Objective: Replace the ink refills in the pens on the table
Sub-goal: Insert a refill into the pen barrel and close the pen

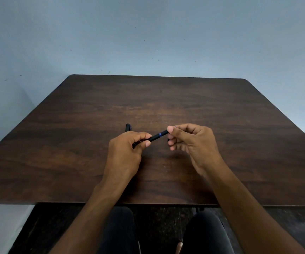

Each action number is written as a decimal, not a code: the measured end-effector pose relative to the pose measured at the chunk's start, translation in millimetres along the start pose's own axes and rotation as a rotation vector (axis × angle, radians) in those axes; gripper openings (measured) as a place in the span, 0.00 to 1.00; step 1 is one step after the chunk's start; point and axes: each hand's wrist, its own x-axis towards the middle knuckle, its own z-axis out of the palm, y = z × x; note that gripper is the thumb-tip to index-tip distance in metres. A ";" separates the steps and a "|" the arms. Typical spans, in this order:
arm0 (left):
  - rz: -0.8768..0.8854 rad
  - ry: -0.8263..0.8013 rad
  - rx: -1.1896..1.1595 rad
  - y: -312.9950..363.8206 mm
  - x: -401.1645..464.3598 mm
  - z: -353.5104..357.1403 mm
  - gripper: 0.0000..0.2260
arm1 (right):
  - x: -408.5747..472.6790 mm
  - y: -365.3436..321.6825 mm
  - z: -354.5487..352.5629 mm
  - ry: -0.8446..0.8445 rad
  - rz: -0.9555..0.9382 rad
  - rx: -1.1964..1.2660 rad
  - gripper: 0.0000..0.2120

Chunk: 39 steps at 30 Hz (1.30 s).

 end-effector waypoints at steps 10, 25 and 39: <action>-0.022 -0.005 0.009 -2.0 -1.6 -1.8 0.10 | -1.1 3.1 -8.3 -0.065 -0.056 0.019 0.10; 0.007 0.000 -0.004 -0.7 -2.2 -3.6 0.10 | -5.0 -0.3 -1.5 -0.051 -0.037 0.037 0.15; 0.025 0.004 -0.003 -2.9 -2.4 -3.7 0.10 | -5.4 2.9 0.1 -0.028 -0.049 -0.024 0.14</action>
